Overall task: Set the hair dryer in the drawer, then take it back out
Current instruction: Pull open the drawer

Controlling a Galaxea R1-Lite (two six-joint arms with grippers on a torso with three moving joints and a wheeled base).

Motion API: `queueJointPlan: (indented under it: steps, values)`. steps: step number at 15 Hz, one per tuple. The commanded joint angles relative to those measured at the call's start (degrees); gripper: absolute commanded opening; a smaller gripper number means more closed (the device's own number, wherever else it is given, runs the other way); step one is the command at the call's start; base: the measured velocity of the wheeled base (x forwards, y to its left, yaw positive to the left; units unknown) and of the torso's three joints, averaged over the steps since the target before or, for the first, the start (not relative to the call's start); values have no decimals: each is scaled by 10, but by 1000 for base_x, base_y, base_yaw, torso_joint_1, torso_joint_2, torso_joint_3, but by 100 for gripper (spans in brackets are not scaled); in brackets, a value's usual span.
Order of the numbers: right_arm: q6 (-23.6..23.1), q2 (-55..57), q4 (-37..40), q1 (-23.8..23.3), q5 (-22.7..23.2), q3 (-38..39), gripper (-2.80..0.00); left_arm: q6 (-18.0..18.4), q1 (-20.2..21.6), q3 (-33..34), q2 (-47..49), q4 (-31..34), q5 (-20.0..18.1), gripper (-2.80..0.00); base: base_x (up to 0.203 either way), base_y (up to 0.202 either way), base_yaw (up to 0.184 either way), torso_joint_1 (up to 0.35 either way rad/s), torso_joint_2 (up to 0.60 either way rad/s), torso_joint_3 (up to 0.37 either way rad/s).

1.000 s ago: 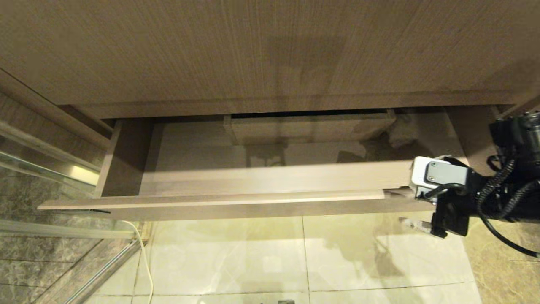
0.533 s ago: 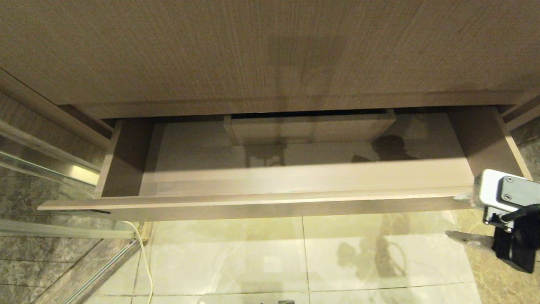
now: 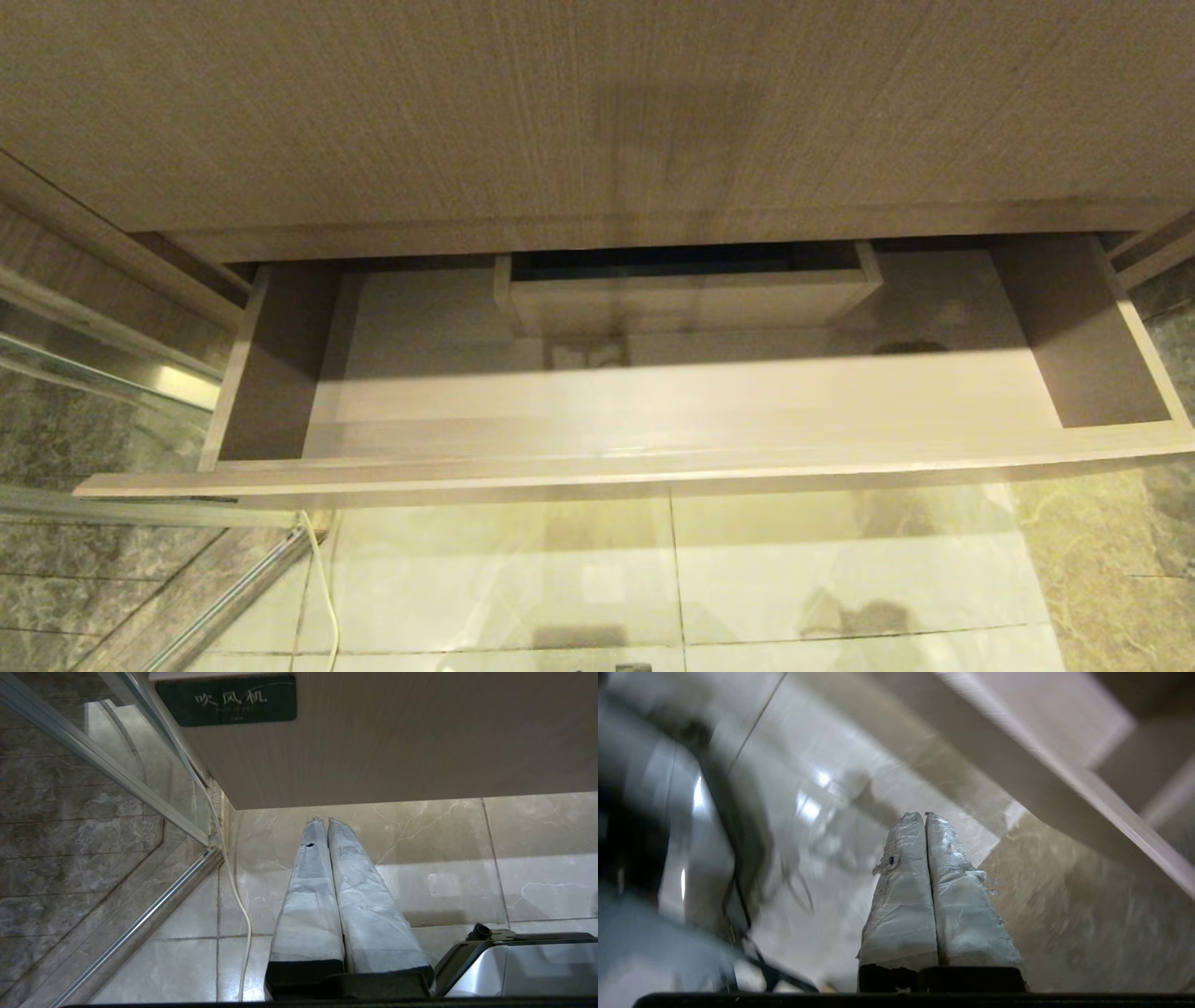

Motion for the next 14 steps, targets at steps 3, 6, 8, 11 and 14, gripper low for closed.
queueJointPlan:
  steps: [3, 6, 8, 11, 14]
  values:
    - [93, -44, -89, -58, 1, 46, -280, 0, 0, 1, 0, 0, 0, -280, 0, 0, 0, 0, 0, 0]
    - [124, -60, -124, -57, -7, 66, -280, 0, 0, 1, 0, 0, 0, -280, 0, 0, 0, 0, 0, 0]
    - [186, -144, -199, -57, -20, 162, -280, 0, 0, 1, 0, 0, 0, -280, 0, 0, 0, 0, 0, 0]
    - [279, -252, -312, -57, -40, 286, -280, 0, 0, 1, 0, 0, 0, -280, 0, 0, 0, 0, 0, 0]
    - [284, -254, -317, -57, -43, 288, -280, 0, 0, 1, 0, 0, 0, -280, 0, 0, 0, 0, 0, 0]
